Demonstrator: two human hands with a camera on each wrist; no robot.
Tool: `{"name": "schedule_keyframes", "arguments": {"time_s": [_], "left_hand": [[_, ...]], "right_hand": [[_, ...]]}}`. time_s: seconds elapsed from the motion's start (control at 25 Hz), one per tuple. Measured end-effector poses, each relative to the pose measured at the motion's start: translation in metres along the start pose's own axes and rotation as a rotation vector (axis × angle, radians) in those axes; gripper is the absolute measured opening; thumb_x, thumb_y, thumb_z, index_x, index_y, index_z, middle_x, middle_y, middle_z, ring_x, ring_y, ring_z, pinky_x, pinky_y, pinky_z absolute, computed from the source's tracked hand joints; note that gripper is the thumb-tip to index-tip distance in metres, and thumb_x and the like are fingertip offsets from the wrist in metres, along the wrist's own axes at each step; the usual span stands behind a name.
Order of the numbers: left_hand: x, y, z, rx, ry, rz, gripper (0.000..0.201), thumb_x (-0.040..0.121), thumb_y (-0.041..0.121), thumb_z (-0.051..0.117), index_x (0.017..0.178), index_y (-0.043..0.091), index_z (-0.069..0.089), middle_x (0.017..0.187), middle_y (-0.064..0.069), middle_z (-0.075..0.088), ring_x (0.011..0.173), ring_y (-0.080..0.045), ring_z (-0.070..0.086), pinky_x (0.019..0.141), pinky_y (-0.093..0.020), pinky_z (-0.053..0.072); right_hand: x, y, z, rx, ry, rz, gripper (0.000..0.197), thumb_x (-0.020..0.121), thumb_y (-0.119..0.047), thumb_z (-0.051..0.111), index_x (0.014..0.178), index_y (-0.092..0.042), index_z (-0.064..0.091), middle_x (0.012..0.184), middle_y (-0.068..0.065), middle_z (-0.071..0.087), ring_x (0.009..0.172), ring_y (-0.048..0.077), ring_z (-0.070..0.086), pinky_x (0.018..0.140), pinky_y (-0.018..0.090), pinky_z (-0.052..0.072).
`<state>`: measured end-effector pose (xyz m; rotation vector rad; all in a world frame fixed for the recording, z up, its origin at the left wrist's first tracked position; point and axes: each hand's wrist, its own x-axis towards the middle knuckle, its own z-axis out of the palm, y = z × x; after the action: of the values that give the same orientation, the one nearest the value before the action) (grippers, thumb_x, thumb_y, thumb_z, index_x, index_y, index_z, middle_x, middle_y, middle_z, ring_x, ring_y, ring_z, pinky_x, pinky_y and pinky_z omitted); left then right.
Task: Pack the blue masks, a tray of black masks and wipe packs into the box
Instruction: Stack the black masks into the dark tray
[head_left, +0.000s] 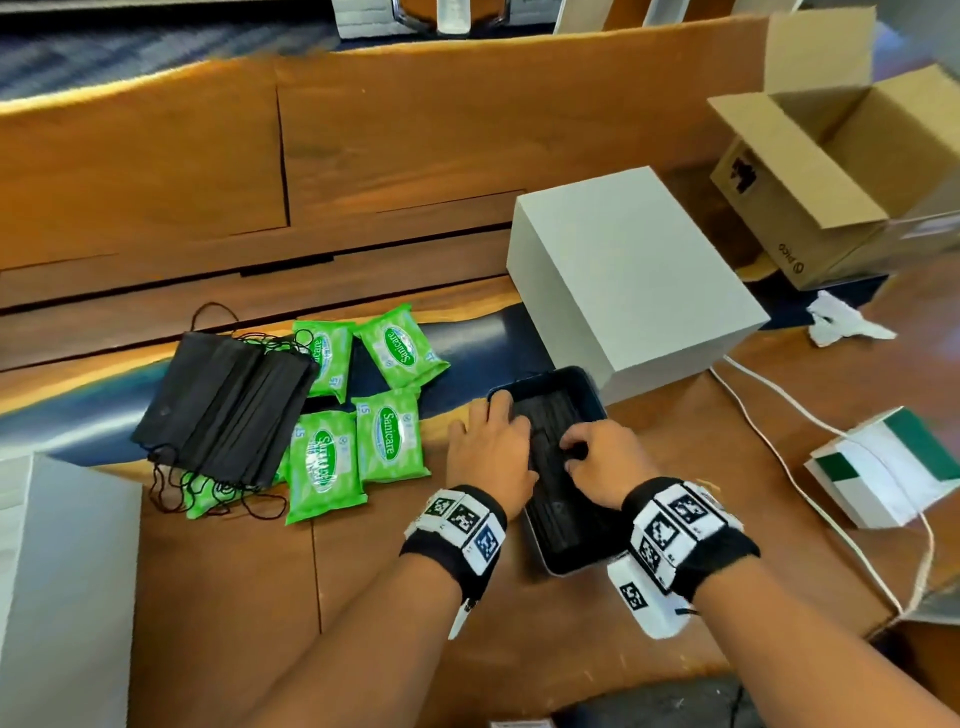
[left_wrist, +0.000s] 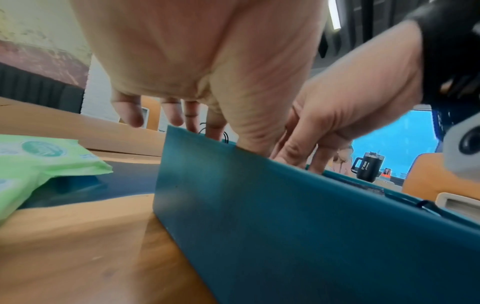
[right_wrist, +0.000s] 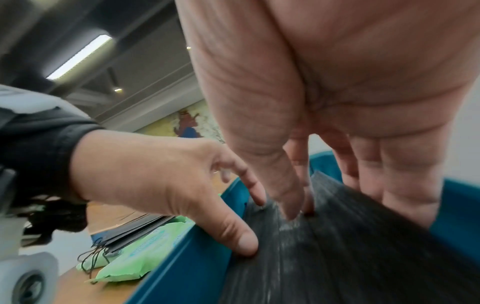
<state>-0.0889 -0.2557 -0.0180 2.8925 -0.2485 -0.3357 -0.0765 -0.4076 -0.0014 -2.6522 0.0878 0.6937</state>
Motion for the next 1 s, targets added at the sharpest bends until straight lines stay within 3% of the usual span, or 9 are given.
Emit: {"name": "schedule_keyframes", "arguments": {"time_s": [0.12,0.24,0.32,0.4,0.48,0.6,0.72,1.0], "left_hand": [[0.002,0.003,-0.001,0.047,0.009,0.040,0.048,0.076,0.037,0.073,0.118,0.019,0.056,0.145,-0.003,0.033,0.127,-0.031,0.032,0.093,-0.048,0.035],[0.002,0.002,-0.002,0.092,0.002,0.082,0.037,0.078,0.034,0.068,0.112,0.020,0.060,0.130,-0.001,0.049,0.125,-0.031,0.034,0.090,-0.048,0.032],[0.002,0.000,-0.002,0.112,-0.025,0.100,0.037,0.080,0.035,0.066,0.114,0.021,0.061,0.124,0.000,0.054,0.131,-0.030,0.031,0.098,-0.054,0.027],[0.004,-0.002,0.001,0.110,-0.062,0.096,0.040,0.083,0.033,0.064,0.121,0.021,0.060,0.125,0.000,0.056,0.140,-0.030,0.024,0.107,-0.063,0.018],[0.005,-0.002,0.003,0.115,-0.091,0.095,0.046,0.083,0.033,0.065,0.126,0.020,0.056,0.129,-0.002,0.055,0.144,-0.029,0.020,0.109,-0.066,0.014],[0.007,-0.001,0.005,0.106,-0.101,0.093,0.052,0.081,0.034,0.068,0.127,0.020,0.050,0.135,-0.005,0.051,0.144,-0.028,0.022,0.109,-0.067,0.015],[0.009,0.000,0.005,0.117,-0.138,0.092,0.054,0.078,0.036,0.071,0.126,0.022,0.049,0.133,-0.003,0.052,0.140,-0.026,0.026,0.108,-0.067,0.016],[0.011,0.001,0.002,0.088,-0.124,0.092,0.063,0.074,0.040,0.074,0.127,0.022,0.044,0.131,-0.004,0.047,0.131,-0.026,0.034,0.106,-0.065,0.022]], "right_hand": [[-0.005,-0.011,-0.007,-0.121,0.094,-0.060,0.022,0.088,-0.024,0.063,0.110,-0.024,0.067,0.116,0.006,0.052,0.107,0.027,0.056,0.092,0.031,0.045],[-0.008,-0.020,0.001,-0.144,0.023,-0.066,0.018,0.085,-0.023,0.065,0.103,-0.020,0.063,0.113,0.007,0.051,0.103,0.027,0.056,0.086,0.033,0.047],[-0.009,-0.023,0.009,-0.156,0.037,-0.057,0.022,0.084,-0.020,0.065,0.104,-0.019,0.058,0.113,0.007,0.046,0.100,0.029,0.055,0.083,0.035,0.049],[-0.012,-0.027,0.009,-0.089,0.177,-0.097,0.018,0.086,-0.018,0.063,0.102,-0.019,0.056,0.106,0.003,0.044,0.090,0.023,0.052,0.075,0.029,0.044],[-0.013,-0.030,0.007,-0.030,0.227,-0.139,0.014,0.088,-0.018,0.062,0.101,-0.019,0.058,0.099,-0.001,0.049,0.085,0.019,0.052,0.072,0.026,0.039],[-0.005,-0.022,0.012,-0.037,0.075,-0.078,0.026,0.085,-0.019,0.066,0.109,-0.017,0.056,0.108,0.005,0.055,0.097,0.025,0.058,0.080,0.030,0.045],[0.001,-0.011,0.021,-0.053,-0.098,0.027,0.041,0.082,-0.024,0.071,0.112,-0.017,0.045,0.115,0.008,0.049,0.099,0.028,0.056,0.086,0.037,0.048],[0.009,-0.012,0.019,-0.035,-0.050,0.034,0.051,0.077,-0.033,0.075,0.113,-0.018,0.042,0.113,0.006,0.047,0.102,0.029,0.057,0.089,0.042,0.050]]}}
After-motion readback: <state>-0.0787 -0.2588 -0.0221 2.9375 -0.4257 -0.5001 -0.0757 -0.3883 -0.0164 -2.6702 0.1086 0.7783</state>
